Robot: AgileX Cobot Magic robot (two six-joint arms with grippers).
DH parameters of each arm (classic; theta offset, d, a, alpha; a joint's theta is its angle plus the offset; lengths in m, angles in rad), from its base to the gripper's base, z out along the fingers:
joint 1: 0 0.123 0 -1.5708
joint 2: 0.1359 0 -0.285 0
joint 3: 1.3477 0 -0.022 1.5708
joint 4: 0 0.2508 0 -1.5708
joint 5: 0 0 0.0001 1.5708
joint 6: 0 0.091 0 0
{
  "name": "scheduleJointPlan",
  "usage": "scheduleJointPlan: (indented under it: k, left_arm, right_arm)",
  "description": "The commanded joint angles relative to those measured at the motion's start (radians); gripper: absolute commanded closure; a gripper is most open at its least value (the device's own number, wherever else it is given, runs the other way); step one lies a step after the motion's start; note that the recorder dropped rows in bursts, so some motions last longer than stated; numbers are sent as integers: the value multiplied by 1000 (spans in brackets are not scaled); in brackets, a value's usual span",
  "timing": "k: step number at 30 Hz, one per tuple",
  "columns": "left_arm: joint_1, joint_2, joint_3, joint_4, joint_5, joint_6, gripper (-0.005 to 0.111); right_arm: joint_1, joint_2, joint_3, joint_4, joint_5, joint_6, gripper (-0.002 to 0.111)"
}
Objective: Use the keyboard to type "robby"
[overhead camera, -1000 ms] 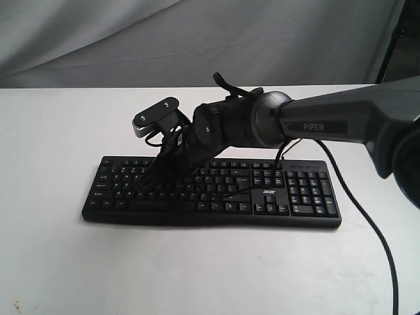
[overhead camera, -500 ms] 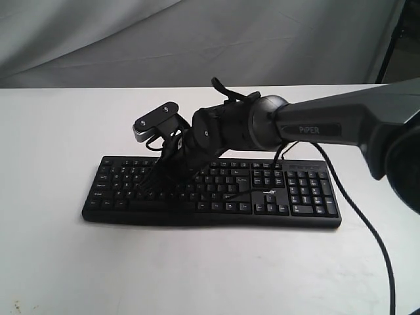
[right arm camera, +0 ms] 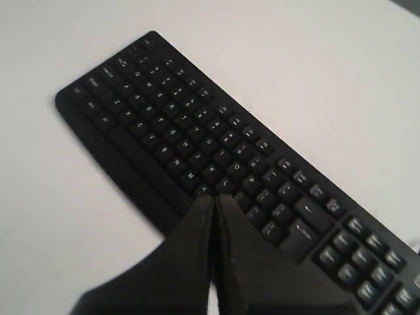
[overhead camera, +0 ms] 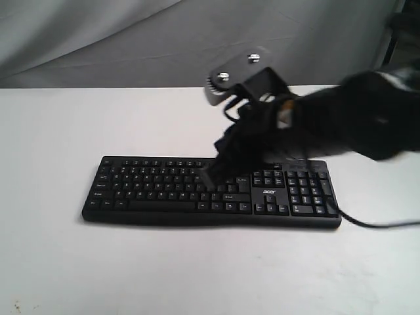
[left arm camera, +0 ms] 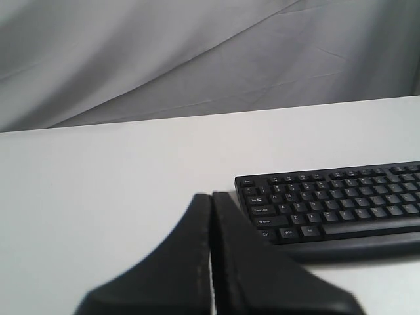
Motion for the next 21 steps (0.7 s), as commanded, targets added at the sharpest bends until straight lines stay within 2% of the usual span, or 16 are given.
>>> scheduleJointPlan:
  k: [1, 8, 18, 21]
  left_arm:
    - [-6, -3, 4, 5, -7, -3, 107]
    - [-6, -3, 4, 5, -7, -3, 107]
    - [-6, -3, 4, 5, -7, -3, 107]
    - [-6, -3, 4, 5, -7, -3, 107]
  right_arm:
    - [-4, -333, 274, -14, -103, 13, 108]
    - [-4, -570, 465, 54, -112, 29, 108]
    - [-39, -695, 512, 63, -109, 48, 108]
    - [-80, -798, 557, 31, -116, 50, 108]
